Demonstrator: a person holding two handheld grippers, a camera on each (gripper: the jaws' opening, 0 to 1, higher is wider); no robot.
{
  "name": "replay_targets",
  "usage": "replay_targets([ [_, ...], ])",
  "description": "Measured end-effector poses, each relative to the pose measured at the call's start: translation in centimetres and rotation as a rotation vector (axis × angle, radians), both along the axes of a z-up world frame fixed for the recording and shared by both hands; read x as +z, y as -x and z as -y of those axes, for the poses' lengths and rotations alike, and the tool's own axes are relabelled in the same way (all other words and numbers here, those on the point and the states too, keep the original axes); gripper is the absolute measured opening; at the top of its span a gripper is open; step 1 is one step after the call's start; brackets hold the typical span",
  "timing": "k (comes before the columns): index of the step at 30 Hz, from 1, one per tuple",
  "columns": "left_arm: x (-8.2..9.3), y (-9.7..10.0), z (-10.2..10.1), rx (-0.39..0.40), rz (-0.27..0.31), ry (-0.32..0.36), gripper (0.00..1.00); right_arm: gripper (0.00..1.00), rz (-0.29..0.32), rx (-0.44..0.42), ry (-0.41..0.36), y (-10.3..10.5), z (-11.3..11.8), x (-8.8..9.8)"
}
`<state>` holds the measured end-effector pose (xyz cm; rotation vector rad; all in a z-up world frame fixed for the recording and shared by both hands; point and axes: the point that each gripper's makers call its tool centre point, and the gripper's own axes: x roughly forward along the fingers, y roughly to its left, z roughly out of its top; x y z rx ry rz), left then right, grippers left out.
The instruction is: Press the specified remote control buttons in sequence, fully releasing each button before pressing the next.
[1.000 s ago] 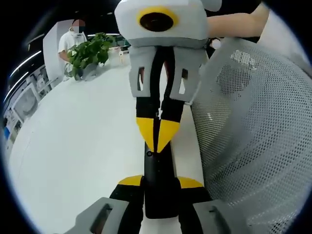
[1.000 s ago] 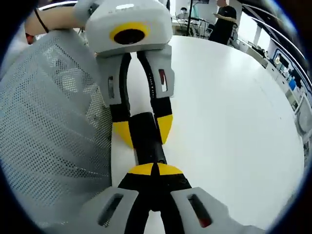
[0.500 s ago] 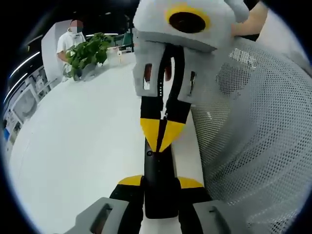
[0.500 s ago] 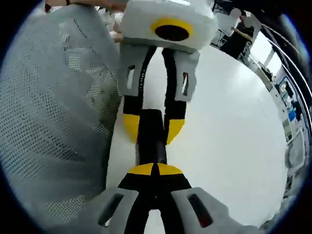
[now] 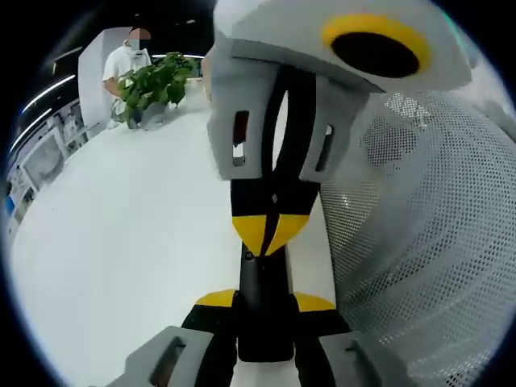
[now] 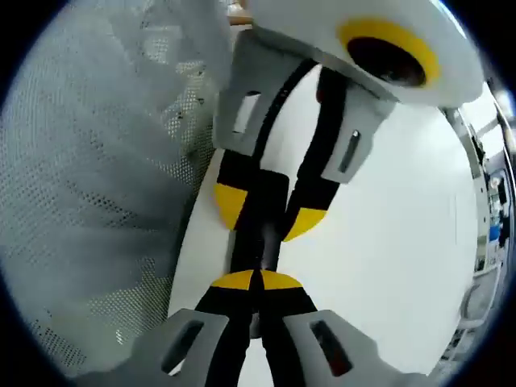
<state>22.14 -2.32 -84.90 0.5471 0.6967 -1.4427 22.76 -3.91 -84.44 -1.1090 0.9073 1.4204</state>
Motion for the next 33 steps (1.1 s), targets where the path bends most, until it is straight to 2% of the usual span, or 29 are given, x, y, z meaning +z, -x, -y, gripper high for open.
replay_targets([
  [2,0.0,0.0,0.0,-0.002,0.002,0.000,0.25,0.00,-0.042,-0.083,-0.063,-0.1,0.0,0.1],
  [6,0.0,0.0,0.0,-0.006,0.006,-0.003,0.25,0.00,-0.056,-0.158,-0.152,-0.1,0.2,0.1],
  [10,0.0,0.1,0.0,-0.008,0.006,-0.002,0.25,0.00,-0.068,-0.226,-0.197,-0.1,0.2,0.2],
  [12,0.0,0.1,0.1,-0.009,0.008,-0.003,0.25,0.00,-0.111,-0.311,-0.217,-0.2,0.2,0.2],
  [13,0.1,0.1,0.1,-0.011,0.009,-0.004,0.25,0.00,-0.138,-0.370,-0.194,-0.2,0.3,0.2],
  [17,0.1,0.1,0.0,-0.014,0.014,-0.008,0.25,0.00,-0.141,-0.341,-0.090,-0.2,0.0,0.1],
  [18,0.1,0.1,0.0,-0.015,0.016,-0.009,0.25,0.00,-0.138,-0.336,-0.091,-0.4,-0.2,0.1],
  [19,0.0,0.1,0.0,-0.018,0.020,-0.010,0.25,0.00,-0.099,-0.329,-0.105,-0.9,-0.4,0.1],
  [20,0.0,0.1,0.0,-0.021,0.024,-0.013,0.25,0.00,-0.092,-0.322,-0.096,-1.0,-0.3,0.0],
  [22,0.0,0.1,0.0,-0.021,0.024,-0.015,0.25,0.00,-0.126,-0.355,-0.089,-1.0,-0.3,0.0],
  [24,0.0,0.1,0.0,-0.020,0.022,-0.012,0.25,0.00,-0.115,-0.353,-0.095,-1.2,-0.2,0.0],
  [26,0.0,0.1,0.0,-0.021,0.023,-0.012,0.25,0.00,-0.074,-0.361,-0.078,-1.9,0.4,-0.3],
  [33,0.0,0.1,0.0,-0.021,0.021,-0.011,0.25,0.00,-0.137,-0.343,-0.116,-1.5,0.4,0.0],
])
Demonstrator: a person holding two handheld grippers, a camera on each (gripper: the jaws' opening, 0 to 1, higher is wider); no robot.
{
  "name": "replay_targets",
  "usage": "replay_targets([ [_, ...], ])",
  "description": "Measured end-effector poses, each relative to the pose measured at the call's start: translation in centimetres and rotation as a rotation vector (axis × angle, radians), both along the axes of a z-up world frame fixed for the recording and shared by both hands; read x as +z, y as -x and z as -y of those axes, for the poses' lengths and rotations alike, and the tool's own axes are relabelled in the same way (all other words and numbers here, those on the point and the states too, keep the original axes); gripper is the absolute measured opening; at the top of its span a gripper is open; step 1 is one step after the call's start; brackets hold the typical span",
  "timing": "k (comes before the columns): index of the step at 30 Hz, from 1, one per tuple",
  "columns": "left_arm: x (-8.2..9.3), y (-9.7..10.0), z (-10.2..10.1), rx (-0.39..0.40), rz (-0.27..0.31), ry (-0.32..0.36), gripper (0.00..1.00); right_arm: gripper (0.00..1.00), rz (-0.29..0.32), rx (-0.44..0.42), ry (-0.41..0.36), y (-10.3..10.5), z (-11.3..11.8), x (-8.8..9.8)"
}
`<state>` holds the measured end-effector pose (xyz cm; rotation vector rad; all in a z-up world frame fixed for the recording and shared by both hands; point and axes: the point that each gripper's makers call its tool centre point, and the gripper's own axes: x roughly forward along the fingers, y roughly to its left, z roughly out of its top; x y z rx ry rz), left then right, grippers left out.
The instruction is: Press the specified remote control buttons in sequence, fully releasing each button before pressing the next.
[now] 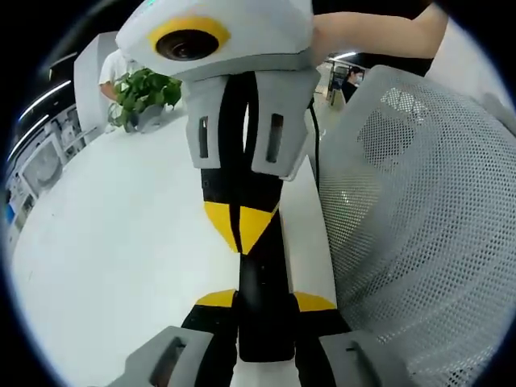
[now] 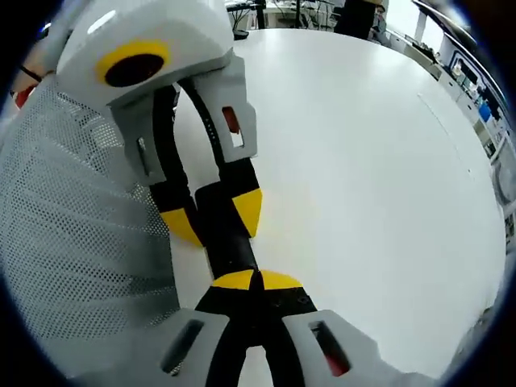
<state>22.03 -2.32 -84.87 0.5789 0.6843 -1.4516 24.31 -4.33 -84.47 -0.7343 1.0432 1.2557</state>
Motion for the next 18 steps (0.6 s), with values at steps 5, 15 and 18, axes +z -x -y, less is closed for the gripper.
replay_targets([
  [5,-0.02,-0.01,0.02,0.000,0.000,0.000,0.25,0.00,-0.038,-0.039,-0.042,-0.02,-0.08,-0.02],
  [15,-0.01,0.00,0.03,-0.001,0.000,-0.001,0.25,0.00,-0.028,0.036,-0.033,0.52,-0.15,0.05],
  [18,-0.03,0.00,0.04,-0.001,0.000,-0.001,0.25,0.00,-0.015,0.067,-0.012,0.52,-0.31,0.01],
])
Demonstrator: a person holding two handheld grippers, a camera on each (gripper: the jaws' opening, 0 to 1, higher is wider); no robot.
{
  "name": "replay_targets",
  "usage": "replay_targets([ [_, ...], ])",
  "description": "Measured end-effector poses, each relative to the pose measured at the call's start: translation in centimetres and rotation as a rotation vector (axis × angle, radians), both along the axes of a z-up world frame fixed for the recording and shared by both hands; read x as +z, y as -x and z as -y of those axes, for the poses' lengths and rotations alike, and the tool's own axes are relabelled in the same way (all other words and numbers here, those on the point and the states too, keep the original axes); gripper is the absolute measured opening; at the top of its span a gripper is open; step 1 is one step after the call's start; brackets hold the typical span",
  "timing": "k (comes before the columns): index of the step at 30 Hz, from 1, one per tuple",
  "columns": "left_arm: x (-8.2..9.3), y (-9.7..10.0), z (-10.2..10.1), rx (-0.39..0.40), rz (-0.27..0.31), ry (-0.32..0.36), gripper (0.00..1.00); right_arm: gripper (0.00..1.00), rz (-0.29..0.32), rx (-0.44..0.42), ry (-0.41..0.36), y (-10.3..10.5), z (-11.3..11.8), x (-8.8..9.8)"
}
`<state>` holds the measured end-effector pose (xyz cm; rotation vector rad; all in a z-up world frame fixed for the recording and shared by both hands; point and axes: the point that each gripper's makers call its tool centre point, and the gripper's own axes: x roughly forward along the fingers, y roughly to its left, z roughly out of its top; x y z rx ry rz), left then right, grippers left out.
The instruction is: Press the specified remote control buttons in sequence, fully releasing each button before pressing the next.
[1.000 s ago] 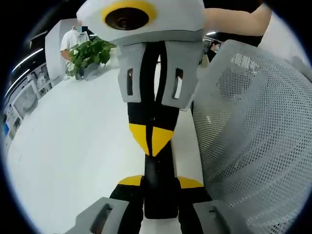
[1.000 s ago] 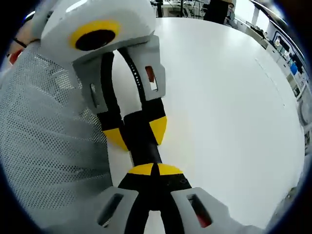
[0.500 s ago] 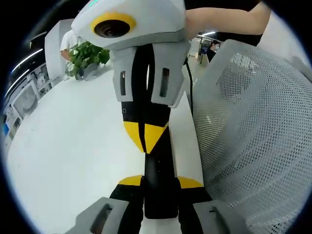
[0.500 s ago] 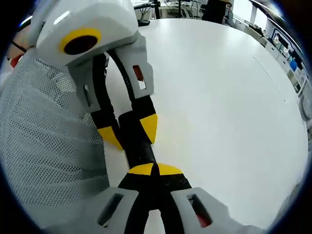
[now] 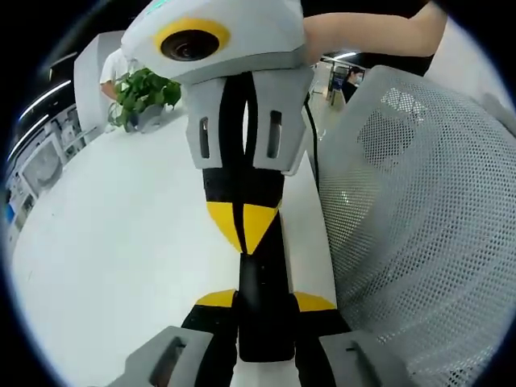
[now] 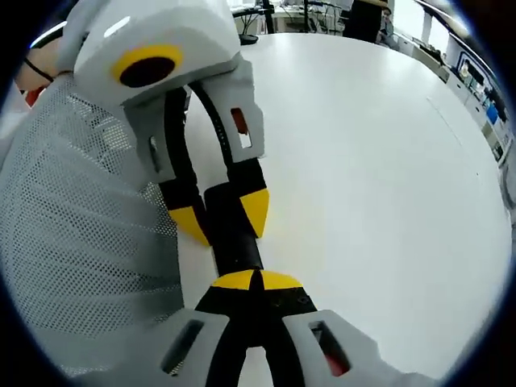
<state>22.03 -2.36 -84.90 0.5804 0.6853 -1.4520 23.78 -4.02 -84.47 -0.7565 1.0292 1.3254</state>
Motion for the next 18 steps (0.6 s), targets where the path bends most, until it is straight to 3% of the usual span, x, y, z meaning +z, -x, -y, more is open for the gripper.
replay_targets([
  [9,-0.02,0.01,0.04,0.000,-0.001,0.000,0.25,0.00,0.099,0.266,0.080,0.20,-0.09,-0.05],
  [13,-0.03,-0.02,0.04,0.002,-0.004,0.002,0.25,0.00,0.092,0.320,0.118,0.19,-0.21,-0.17],
  [18,-0.06,-0.02,0.05,-0.002,0.003,0.000,0.26,0.00,0.053,0.313,0.156,-0.01,-0.21,-0.29],
])
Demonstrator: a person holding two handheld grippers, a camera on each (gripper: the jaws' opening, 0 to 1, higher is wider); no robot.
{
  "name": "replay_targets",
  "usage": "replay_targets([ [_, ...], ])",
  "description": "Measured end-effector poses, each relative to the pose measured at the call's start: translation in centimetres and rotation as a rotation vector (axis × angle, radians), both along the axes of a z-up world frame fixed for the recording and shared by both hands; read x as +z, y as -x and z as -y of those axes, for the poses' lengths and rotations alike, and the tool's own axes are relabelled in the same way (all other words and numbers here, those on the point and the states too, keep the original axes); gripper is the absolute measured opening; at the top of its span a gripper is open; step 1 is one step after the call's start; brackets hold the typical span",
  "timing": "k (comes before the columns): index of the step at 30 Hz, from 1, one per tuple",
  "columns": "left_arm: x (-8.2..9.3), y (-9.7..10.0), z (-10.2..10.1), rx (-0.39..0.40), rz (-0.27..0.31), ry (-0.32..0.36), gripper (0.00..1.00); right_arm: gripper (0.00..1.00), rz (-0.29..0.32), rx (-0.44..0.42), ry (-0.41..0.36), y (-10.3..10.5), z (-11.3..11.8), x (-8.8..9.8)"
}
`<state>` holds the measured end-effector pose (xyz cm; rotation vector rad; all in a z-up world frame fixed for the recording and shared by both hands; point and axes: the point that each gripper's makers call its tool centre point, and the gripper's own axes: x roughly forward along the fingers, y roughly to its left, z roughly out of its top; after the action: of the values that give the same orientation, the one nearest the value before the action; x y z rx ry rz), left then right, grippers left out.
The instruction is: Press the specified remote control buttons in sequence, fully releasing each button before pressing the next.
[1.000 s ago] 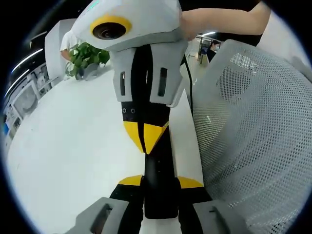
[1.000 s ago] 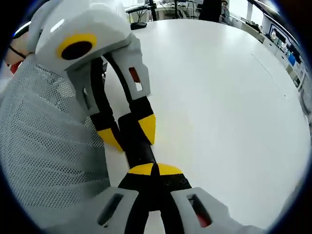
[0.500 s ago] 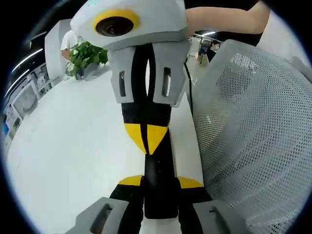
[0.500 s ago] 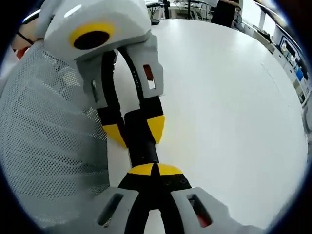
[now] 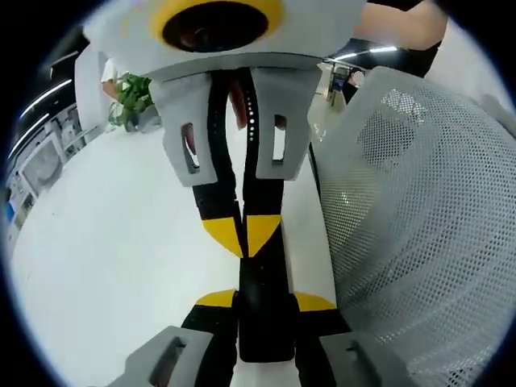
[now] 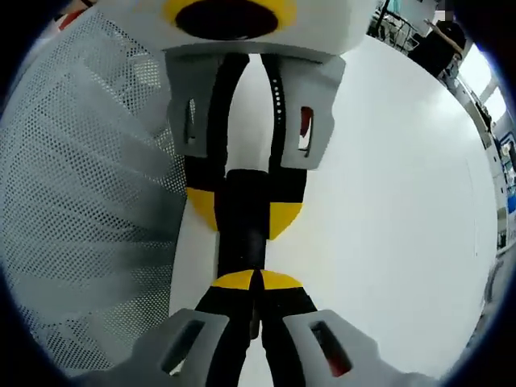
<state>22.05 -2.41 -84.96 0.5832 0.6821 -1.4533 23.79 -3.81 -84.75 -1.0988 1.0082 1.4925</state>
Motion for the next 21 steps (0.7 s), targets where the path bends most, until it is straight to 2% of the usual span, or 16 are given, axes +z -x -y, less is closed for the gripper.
replay_targets([
  [5,0.06,0.01,0.02,0.000,0.001,0.001,0.26,0.00,-0.045,-0.096,0.012,-0.12,0.12,-0.03],
  [8,0.03,0.02,0.00,-0.001,0.002,0.002,0.26,0.00,-0.057,-0.119,0.021,-0.16,0.12,-0.07],
  [10,0.02,0.05,0.02,-0.010,0.013,0.000,0.26,0.00,-0.099,-0.211,0.041,-0.07,0.17,-0.11],
  [14,-0.02,0.12,0.05,-0.021,0.030,-0.009,0.26,0.00,-0.156,-0.303,0.061,-0.30,0.20,-0.22],
  [17,-0.02,0.10,0.02,-0.020,0.029,-0.005,0.26,0.00,-0.173,-0.362,0.094,-0.40,0.22,-0.30],
  [21,-0.03,0.12,0.00,-0.019,0.029,-0.004,0.26,0.00,-0.199,-0.485,0.152,-0.48,0.23,-0.40],
])
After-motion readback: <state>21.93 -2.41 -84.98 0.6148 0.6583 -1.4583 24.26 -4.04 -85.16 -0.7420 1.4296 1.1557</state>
